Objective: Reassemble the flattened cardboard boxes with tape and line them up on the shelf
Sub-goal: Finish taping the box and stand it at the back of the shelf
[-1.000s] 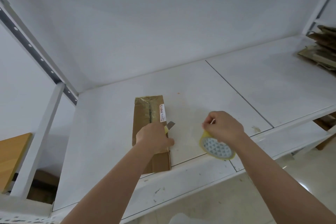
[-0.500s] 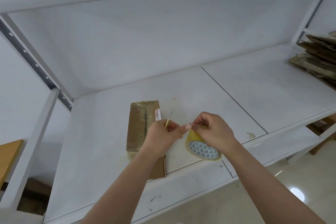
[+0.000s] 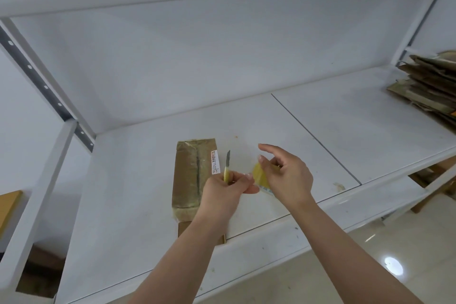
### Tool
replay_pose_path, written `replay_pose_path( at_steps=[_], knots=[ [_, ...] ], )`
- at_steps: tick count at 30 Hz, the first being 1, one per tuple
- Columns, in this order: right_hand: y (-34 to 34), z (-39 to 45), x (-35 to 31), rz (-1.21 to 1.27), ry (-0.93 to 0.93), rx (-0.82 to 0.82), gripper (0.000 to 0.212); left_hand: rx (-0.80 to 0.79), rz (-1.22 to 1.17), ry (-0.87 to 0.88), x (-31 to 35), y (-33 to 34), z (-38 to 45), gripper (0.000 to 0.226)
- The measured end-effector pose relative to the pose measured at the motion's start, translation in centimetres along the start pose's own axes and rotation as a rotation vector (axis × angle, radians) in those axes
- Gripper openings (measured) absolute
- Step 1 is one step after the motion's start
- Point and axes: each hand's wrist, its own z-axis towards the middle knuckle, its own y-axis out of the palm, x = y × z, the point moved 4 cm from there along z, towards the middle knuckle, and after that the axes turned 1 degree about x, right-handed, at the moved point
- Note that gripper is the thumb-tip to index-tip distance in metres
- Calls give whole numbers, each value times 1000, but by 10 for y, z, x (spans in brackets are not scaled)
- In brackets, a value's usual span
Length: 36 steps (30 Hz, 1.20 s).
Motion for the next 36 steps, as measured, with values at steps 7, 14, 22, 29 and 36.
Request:
replay_pose_path(
  at_steps=[7,14,22,29,36],
  knots=[
    [9,-3,24,-85,72,86,16,18,17,-2,-5,-43,-8,17],
    [30,-15,22,-260,-179,121,25,317,50,-6,-32,-141,6,25],
    [55,-35,47,-460,-36,-108,39,380,172,-64,-89,-183,-2,31],
    [59,-41,-31,-206,-483,51,36,341,379,267,-61,-165,0,18],
    [111,-55,-37,-393,-386,-417,37,62,686,311,-64,-130,25,34]
  ],
)
